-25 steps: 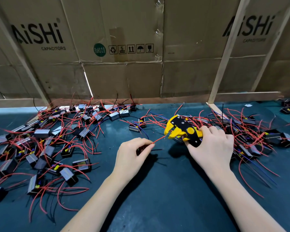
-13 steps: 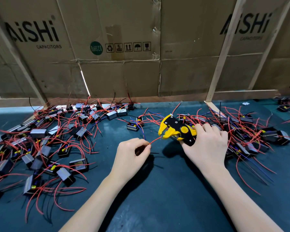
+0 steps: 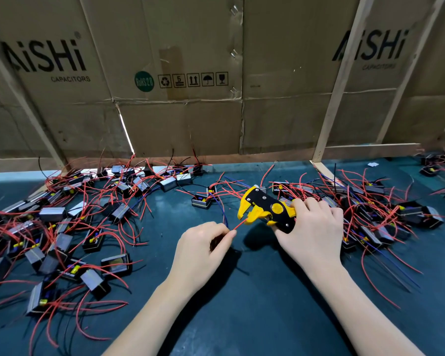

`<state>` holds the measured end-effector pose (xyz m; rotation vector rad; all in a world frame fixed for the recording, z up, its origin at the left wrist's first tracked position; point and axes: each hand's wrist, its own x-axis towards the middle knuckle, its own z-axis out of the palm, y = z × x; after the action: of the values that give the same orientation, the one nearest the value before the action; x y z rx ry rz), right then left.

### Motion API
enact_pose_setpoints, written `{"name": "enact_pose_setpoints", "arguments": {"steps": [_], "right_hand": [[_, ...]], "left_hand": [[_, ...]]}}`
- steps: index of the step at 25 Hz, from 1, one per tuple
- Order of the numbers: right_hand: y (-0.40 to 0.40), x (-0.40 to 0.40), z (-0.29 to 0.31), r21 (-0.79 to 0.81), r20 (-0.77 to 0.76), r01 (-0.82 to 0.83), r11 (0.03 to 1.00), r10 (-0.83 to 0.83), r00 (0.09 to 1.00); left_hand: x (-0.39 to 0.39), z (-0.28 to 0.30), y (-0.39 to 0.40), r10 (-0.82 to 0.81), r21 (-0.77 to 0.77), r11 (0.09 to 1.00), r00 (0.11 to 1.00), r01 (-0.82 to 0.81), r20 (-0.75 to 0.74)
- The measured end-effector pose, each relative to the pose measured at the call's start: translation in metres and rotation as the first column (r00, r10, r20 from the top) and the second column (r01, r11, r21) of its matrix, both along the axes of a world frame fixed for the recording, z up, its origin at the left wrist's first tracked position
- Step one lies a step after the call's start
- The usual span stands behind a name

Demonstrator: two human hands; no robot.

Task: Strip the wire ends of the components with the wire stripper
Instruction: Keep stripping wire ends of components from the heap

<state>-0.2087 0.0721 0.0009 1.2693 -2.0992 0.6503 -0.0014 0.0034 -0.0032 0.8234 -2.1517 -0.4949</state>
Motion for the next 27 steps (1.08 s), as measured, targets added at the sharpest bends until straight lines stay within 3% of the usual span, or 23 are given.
{"name": "enact_pose_setpoints", "arguments": {"steps": [13, 17, 24, 27], "right_hand": [[0.0, 0.001, 0.005, -0.024, -0.13, -0.05, 0.998, 0.047, 0.99], [0.003, 0.003, 0.009, -0.002, -0.104, -0.057, 0.998, 0.056, 0.993], [0.004, 0.002, 0.012, 0.219, 0.003, -0.023, 0.975, 0.023, 1.0], [0.004, 0.001, 0.012, 0.21, 0.044, 0.008, 0.978, -0.017, 0.999]], "left_hand": [[0.0, 0.004, 0.004, 0.052, -0.04, 0.998, 0.994, -0.048, 0.097], [0.001, 0.004, 0.004, 0.037, -0.04, 0.999, 0.995, -0.034, 0.09], [0.003, 0.006, 0.003, 0.004, -0.022, 1.0, 0.995, -0.002, 0.1], [0.004, 0.005, 0.002, -0.022, 0.01, 1.0, 0.995, 0.021, 0.096]]}}
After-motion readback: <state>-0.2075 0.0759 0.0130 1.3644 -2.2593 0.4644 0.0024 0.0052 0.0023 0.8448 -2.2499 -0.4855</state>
